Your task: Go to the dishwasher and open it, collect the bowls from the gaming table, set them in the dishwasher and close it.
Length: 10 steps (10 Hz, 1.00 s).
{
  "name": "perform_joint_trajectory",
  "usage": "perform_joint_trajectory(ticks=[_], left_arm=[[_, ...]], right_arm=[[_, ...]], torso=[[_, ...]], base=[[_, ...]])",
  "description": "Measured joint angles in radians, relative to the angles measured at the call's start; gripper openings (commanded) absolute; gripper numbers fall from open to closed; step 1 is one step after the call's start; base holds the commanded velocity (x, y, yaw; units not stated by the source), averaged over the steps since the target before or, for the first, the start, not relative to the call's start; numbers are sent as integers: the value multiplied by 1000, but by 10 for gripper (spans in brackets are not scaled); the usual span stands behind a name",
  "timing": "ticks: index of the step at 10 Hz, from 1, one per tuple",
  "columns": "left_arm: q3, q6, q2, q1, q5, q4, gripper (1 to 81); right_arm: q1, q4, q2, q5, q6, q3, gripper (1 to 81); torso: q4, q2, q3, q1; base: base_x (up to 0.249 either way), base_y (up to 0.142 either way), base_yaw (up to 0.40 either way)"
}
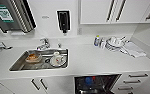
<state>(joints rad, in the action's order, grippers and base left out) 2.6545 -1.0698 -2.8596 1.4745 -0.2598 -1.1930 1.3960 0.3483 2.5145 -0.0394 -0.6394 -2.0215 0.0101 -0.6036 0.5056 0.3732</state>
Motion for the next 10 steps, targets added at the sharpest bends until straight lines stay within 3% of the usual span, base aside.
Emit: perform_joint_trajectory(ticks=[3,6,10], left_arm=[[7,0,-2,0,1,0,811],[9,0,-2,3,1,0,811],[10,0,-3,2,1,0,811]], right_arm=[[15,18,50,-7,3,-42,811],[19,22,50,-10,4,-51,811],[12,23,60,-11,3,-63,811]], torso=[[0,-101,8,63],[0,-194,87,122],[0,-310,118,196]], base=[[0,0,0],[0,0,0],[0,0,0]])
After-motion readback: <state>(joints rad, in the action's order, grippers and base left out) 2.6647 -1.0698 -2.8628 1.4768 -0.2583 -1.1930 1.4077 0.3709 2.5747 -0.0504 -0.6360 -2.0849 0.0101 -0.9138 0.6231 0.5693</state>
